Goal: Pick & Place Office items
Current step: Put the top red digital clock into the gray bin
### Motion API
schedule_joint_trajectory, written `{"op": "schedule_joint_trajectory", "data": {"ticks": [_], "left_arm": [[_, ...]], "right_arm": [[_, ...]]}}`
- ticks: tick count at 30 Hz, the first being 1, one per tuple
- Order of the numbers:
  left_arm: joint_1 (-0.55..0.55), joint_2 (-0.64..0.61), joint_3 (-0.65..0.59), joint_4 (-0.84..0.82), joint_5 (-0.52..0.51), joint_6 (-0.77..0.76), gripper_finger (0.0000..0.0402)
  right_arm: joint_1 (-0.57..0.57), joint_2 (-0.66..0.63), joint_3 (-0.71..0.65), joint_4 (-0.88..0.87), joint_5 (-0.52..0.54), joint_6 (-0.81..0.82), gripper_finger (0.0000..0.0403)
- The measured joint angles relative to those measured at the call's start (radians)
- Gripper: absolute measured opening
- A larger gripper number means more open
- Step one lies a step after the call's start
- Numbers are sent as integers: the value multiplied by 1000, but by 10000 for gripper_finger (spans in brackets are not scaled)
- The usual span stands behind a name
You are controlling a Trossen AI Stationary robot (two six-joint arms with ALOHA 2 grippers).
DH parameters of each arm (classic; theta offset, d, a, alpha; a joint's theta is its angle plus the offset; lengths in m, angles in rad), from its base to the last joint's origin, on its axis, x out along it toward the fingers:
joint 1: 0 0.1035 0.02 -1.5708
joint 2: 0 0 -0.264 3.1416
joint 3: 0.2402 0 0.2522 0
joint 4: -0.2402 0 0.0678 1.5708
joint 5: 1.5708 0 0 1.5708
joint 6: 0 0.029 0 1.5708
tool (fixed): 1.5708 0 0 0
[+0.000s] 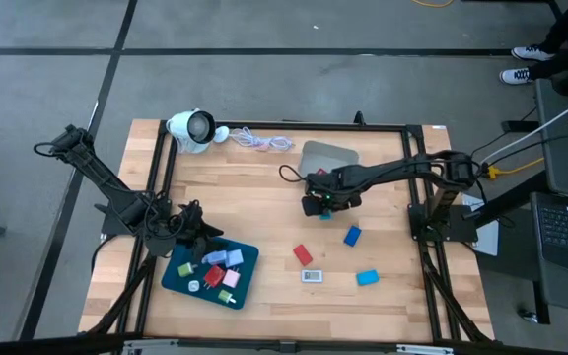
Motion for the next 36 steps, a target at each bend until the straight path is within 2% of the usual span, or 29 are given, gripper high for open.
{"op": "schedule_joint_trajectory", "data": {"ticks": [9,12,16,19,23,28,33,36], "left_arm": [[0,0,-1,0,0,0,281],[0,0,-1,0,0,0,281],[0,0,-1,0,-1,2,281],[0,0,-1,0,-2,4,281],[0,0,-1,-2,-2,4,281],[0,0,-1,-2,-3,3,281],[0,0,-1,-2,-4,0,281],[0,0,-1,-1,-5,-7,281]], "right_arm": [[3,54,5,13,-13,4,237],[3,55,4,11,-14,1,205],[-5,56,4,44,-29,-7,129],[-5,59,3,105,-44,-24,127],[-6,62,-1,240,-83,-3,127],[-5,65,-2,496,-133,28,127],[-16,64,-1,719,-124,53,127],[-33,64,-1,784,-101,53,127]]}}
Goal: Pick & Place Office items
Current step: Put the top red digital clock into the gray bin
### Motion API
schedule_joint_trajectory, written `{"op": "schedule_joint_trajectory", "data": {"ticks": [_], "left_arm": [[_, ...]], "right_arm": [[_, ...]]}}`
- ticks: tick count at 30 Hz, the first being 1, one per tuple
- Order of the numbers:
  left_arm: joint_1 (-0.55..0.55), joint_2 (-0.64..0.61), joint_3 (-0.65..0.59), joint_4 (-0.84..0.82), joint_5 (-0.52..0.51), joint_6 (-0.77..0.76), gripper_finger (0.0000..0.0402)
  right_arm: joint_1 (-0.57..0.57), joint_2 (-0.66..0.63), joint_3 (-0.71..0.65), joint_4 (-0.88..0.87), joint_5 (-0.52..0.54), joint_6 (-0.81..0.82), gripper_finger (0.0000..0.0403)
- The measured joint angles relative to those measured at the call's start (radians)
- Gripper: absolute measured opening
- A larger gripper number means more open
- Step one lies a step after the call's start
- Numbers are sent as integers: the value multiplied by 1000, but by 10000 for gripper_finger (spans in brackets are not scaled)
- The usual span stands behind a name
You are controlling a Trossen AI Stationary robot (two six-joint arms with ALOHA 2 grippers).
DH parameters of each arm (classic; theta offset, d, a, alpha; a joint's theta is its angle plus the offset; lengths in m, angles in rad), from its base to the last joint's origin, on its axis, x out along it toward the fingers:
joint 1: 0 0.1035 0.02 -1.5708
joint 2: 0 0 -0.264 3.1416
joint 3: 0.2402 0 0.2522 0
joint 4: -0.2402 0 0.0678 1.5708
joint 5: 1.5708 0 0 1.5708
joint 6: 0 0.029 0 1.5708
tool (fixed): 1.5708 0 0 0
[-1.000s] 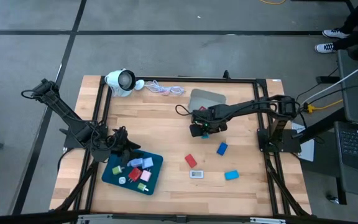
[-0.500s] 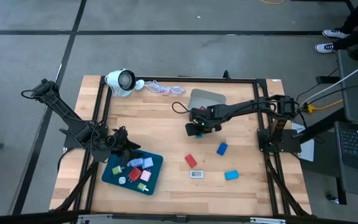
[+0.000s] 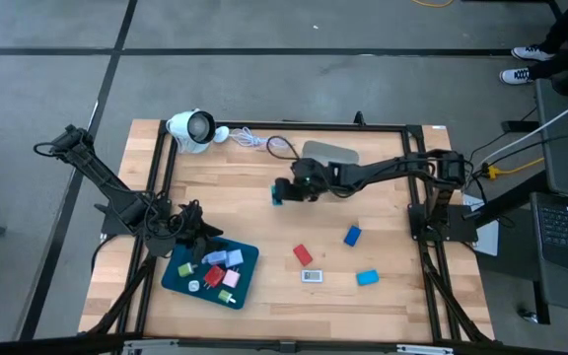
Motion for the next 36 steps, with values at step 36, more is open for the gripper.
{"op": "schedule_joint_trajectory", "data": {"ticks": [36], "left_arm": [[0,0,-24,-20,13,-54,281]], "right_arm": [[-217,-230,2,-714,302,-230,127]]}}
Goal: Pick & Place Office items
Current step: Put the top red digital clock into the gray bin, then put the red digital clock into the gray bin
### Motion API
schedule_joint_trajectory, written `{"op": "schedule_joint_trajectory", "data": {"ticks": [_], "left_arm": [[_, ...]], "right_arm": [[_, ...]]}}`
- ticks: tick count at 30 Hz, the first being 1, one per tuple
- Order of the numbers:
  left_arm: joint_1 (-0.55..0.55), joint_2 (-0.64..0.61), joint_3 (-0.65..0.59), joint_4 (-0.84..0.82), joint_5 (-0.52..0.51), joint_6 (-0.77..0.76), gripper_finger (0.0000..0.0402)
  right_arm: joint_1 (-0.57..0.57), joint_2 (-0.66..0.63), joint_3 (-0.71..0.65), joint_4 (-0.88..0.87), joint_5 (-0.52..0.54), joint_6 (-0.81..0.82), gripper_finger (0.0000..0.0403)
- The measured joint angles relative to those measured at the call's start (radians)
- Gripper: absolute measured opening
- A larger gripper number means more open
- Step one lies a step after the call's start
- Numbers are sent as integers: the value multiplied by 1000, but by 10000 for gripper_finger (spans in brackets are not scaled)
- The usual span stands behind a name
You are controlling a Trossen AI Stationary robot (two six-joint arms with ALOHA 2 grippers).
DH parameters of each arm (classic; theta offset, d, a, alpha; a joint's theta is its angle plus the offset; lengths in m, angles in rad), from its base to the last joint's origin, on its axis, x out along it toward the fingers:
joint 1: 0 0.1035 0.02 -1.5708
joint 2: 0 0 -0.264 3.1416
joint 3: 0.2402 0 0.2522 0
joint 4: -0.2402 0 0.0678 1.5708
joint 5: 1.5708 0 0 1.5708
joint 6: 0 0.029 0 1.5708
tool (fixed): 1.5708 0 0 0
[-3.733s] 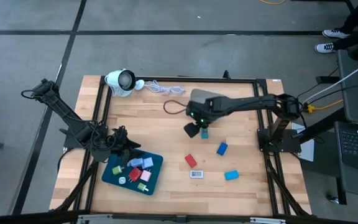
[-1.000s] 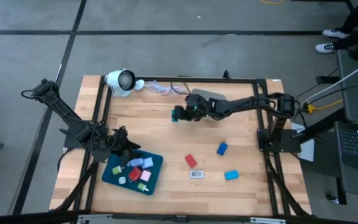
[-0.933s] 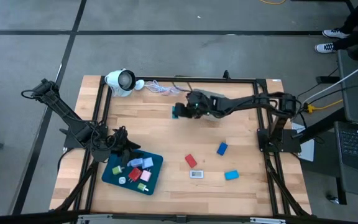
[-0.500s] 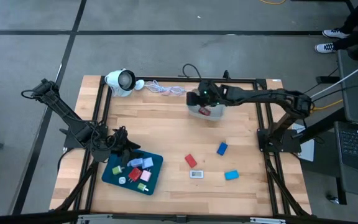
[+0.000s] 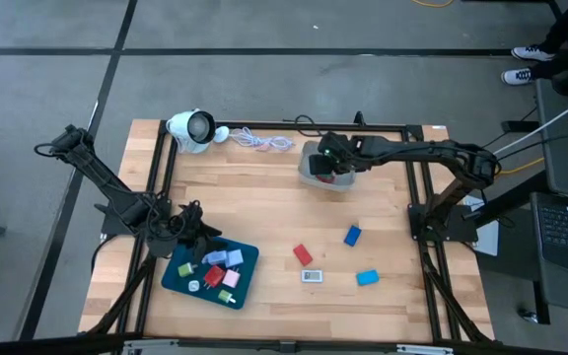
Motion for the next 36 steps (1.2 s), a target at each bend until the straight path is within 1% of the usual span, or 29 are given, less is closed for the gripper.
{"op": "schedule_joint_trajectory", "data": {"ticks": [2,4,8,10,12,16,19,22,24,25,29,33,36], "left_arm": [[0,0,-1,0,0,-2,281],[0,0,-1,0,0,-2,281],[0,0,-1,0,0,-2,281],[0,0,-1,0,0,-2,281],[0,0,-1,1,0,-2,281],[0,0,-1,1,5,-2,281],[0,0,-1,1,9,-2,281],[0,0,-1,1,9,0,281],[0,0,-1,0,9,1,281],[0,0,-1,1,9,1,281],[0,0,-1,0,10,1,281],[0,0,-1,1,17,-1,281],[0,0,-1,1,28,-2,281]], "right_arm": [[-2,0,0,4,-21,-8,131],[-2,0,0,9,-31,-11,160],[-1,0,0,15,-31,-11,240],[-2,0,0,29,-22,-12,264],[-3,0,0,58,-20,-12,275],[-3,0,0,169,-38,-13,272],[-1,-10,0,328,-134,-75,260],[24,-32,1,469,-277,-103,246],[57,-41,2,503,-331,-100,240],[79,-45,2,498,-338,-93,237],[193,-44,19,420,-330,-82,235],[310,-37,43,284,-244,-10,235],[398,-37,72,186,-160,50,235]]}}
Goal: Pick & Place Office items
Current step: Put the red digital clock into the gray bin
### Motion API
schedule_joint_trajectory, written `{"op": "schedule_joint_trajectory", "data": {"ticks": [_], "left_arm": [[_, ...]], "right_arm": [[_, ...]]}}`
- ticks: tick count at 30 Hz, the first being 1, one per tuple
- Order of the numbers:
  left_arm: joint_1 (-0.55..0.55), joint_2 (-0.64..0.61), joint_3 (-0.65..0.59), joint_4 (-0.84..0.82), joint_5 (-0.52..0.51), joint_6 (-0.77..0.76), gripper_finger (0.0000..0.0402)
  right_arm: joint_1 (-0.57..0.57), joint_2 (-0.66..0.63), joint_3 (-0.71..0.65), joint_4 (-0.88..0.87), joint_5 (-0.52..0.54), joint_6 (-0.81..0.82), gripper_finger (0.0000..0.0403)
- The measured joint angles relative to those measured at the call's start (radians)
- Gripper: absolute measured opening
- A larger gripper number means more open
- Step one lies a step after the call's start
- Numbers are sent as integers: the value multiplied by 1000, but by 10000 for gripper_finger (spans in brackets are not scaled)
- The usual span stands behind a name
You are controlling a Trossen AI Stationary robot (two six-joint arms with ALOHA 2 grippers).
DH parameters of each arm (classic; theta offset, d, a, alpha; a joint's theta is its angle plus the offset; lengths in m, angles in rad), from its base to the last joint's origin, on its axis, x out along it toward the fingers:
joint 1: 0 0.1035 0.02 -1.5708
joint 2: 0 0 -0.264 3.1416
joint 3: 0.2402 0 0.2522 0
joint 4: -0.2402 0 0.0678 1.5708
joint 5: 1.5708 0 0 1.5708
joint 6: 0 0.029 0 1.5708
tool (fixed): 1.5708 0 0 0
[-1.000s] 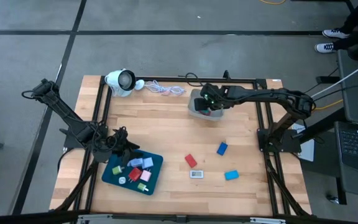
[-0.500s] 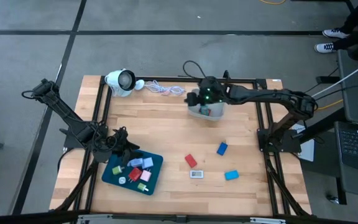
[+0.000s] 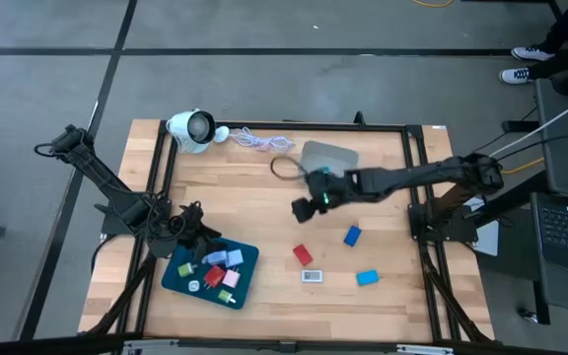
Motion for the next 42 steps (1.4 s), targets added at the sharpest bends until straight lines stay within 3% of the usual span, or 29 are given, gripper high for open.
{"op": "schedule_joint_trajectory", "data": {"ticks": [9,17,24,42], "left_arm": [[0,0,0,1,4,0,281],[0,0,0,1,30,2,281],[0,0,0,3,55,3,281],[0,0,0,7,77,48,281]], "right_arm": [[188,48,80,-177,116,155,235],[242,253,264,-246,90,133,235],[261,443,441,-482,63,96,235],[255,482,442,-480,41,75,236]]}}
